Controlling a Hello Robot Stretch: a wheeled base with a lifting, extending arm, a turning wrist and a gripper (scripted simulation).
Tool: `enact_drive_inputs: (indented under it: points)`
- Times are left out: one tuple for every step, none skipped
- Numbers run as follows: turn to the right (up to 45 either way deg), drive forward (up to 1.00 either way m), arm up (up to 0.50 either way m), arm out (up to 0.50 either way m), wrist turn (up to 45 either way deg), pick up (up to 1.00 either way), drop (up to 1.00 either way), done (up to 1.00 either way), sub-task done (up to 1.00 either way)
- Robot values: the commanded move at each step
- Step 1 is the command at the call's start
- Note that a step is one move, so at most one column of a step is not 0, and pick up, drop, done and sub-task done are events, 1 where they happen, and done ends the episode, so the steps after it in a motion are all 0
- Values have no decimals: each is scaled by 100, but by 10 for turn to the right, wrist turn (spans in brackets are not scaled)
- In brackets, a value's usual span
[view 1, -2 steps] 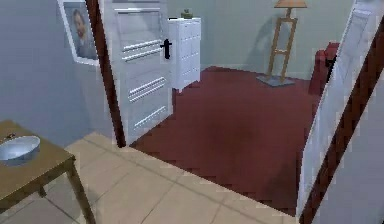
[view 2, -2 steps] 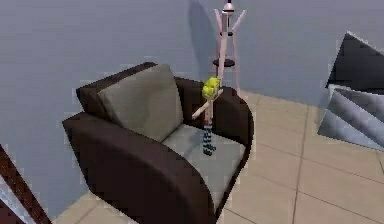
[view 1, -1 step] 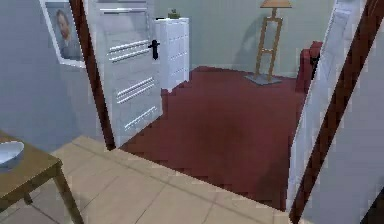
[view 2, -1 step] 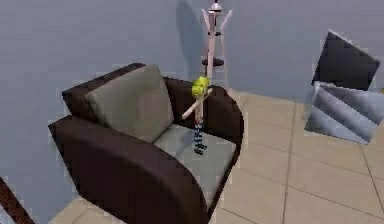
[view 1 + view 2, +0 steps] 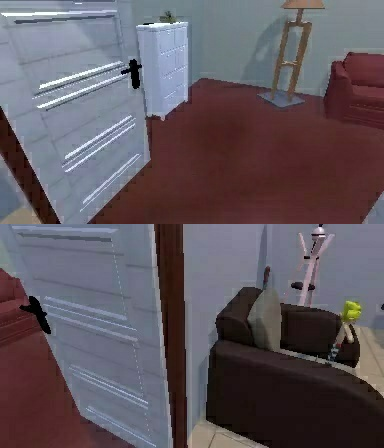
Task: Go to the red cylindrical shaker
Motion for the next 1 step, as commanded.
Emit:
enact_drive_inputs:
  points:
    - [300,0,0,0,0,0,0,0,0]
